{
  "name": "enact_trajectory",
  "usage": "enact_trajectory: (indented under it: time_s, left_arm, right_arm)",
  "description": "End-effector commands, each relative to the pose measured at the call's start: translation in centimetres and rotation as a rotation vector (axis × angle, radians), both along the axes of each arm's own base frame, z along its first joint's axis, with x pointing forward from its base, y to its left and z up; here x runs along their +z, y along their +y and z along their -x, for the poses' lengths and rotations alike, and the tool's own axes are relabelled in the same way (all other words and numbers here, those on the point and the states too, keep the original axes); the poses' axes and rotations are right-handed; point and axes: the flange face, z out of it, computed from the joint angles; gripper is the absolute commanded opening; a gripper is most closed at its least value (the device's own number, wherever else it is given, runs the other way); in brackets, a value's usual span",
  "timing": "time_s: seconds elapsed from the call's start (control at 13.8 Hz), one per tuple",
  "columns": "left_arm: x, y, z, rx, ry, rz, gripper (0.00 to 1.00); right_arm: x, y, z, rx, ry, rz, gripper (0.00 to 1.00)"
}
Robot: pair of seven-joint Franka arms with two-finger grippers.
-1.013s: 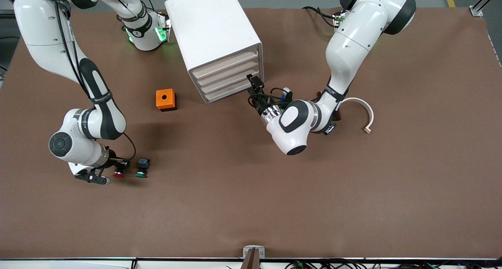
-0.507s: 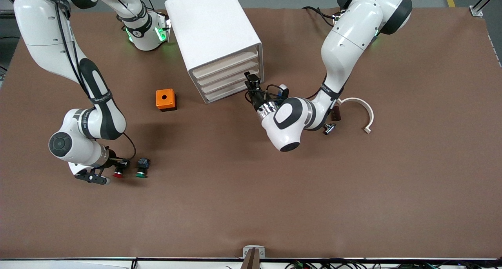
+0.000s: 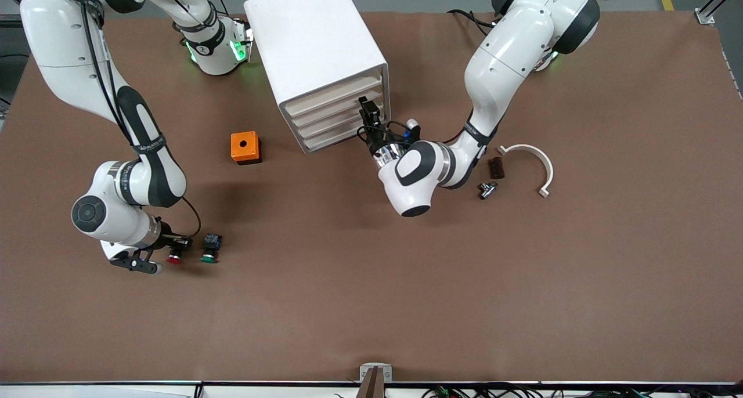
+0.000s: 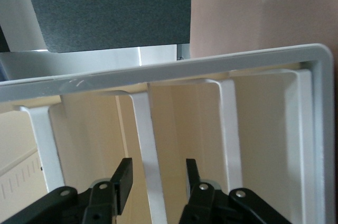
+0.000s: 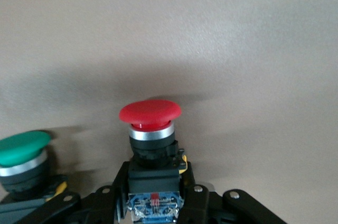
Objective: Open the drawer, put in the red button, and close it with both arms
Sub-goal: 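Close the right gripper on the red button while the left gripper pulls the drawer, then lift the red button with the right gripper and carry it toward the drawer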
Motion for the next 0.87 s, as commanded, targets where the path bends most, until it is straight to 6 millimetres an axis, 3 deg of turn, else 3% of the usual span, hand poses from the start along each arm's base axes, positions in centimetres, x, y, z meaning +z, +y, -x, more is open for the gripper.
enact_trajectory:
  time_s: [0.0,0.22,0.43,0.65,0.8]
  left_arm:
    - [0.3,-0.8,0.6,0.000,0.038,0.007,0.48]
    - [-0.6,-1.5,1.9,-0.020,0.049,-0.001,0.38]
    - [-0.7,-1.7,2.2,-0.026,0.051,-0.002,0.22]
    - [-0.5,-1.7,2.0,-0.015,0.062,-0.022,0.14]
    - [-0.3,-1.6,1.8,-0.006,0.069,-0.019,0.09]
  right_arm:
    - [6.3,1.7,-1.5,-0.085,0.043,-0.010,0.00]
    - [12.9,6.5,-0.8,-0.200,0.077,0.001,0.00]
    - [19.4,14.3,1.7,-0.344,0.076,0.021,0.00]
    - [23.9,21.1,4.5,-0.463,0.059,-0.027,0.00]
    - [24.8,23.9,6.1,-0.518,0.077,-0.059,0.00]
